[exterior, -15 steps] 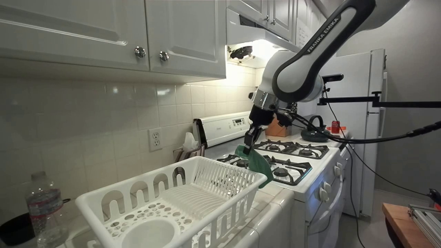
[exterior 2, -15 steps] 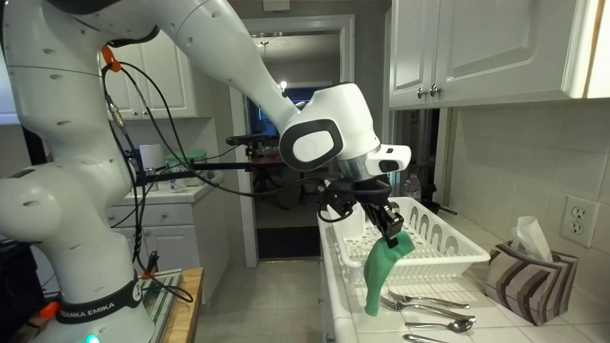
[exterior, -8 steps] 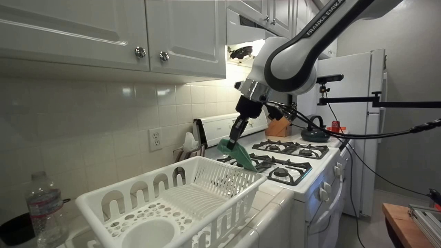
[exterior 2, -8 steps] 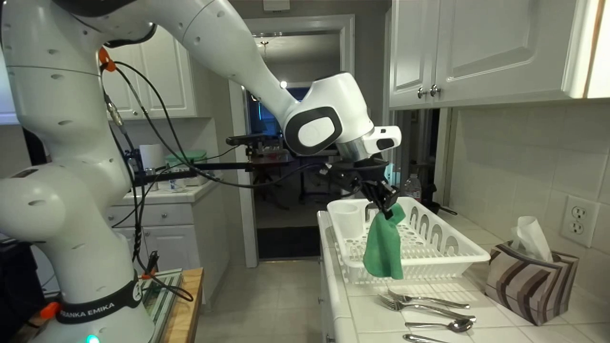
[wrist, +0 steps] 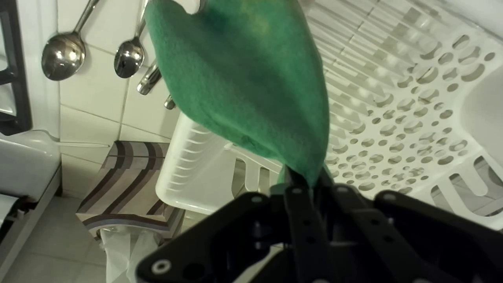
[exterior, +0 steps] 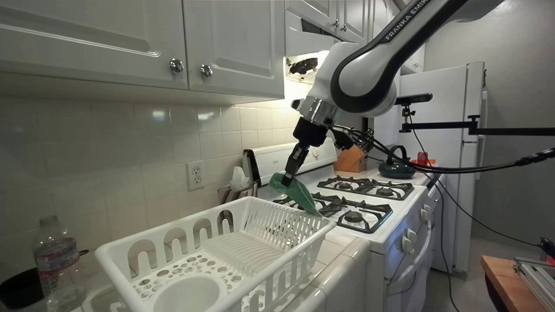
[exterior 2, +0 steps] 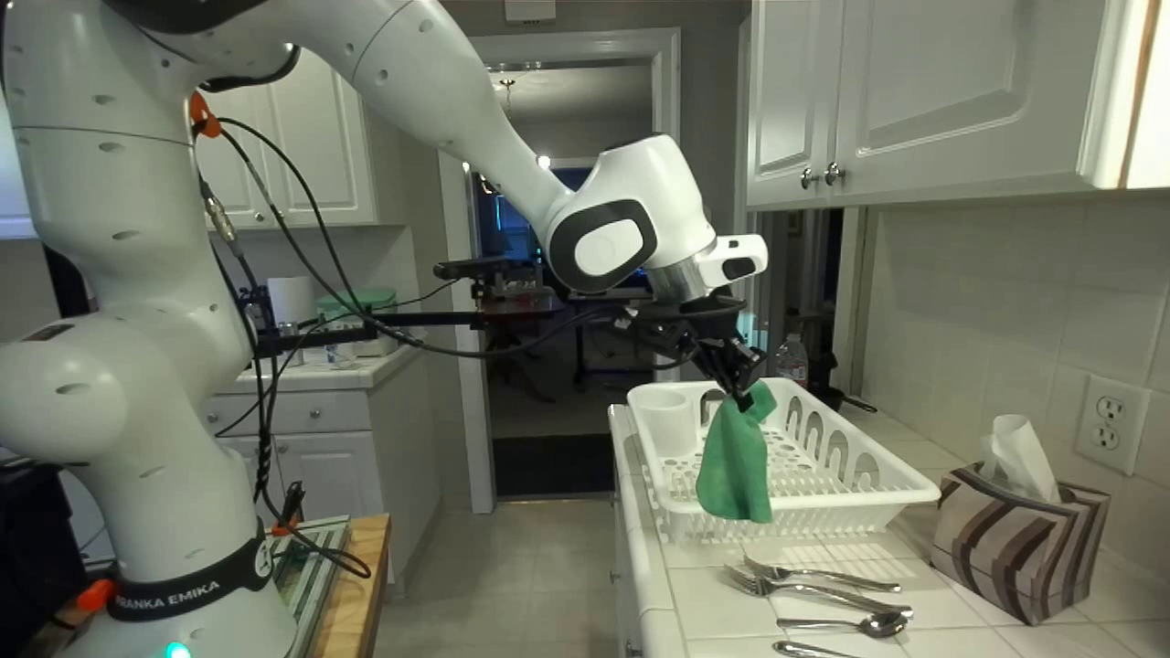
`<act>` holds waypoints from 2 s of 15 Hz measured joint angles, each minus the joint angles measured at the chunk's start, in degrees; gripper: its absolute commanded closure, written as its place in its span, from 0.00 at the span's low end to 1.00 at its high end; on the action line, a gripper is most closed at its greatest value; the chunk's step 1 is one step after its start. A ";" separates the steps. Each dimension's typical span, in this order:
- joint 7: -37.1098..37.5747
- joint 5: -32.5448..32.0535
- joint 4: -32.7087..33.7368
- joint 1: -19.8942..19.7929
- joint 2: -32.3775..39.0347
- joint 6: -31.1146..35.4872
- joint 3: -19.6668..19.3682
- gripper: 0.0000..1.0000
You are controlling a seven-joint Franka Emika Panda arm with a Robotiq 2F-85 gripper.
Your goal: Put the green rag on the left corner of the white basket
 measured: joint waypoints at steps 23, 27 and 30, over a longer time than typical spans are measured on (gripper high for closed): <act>-29.54 1.21 18.27 0.89 8.79 -7.54 7.96 0.98; -32.78 1.20 21.15 1.53 11.62 -8.33 9.30 0.98; -34.98 1.12 23.22 2.16 13.42 -8.63 10.57 0.98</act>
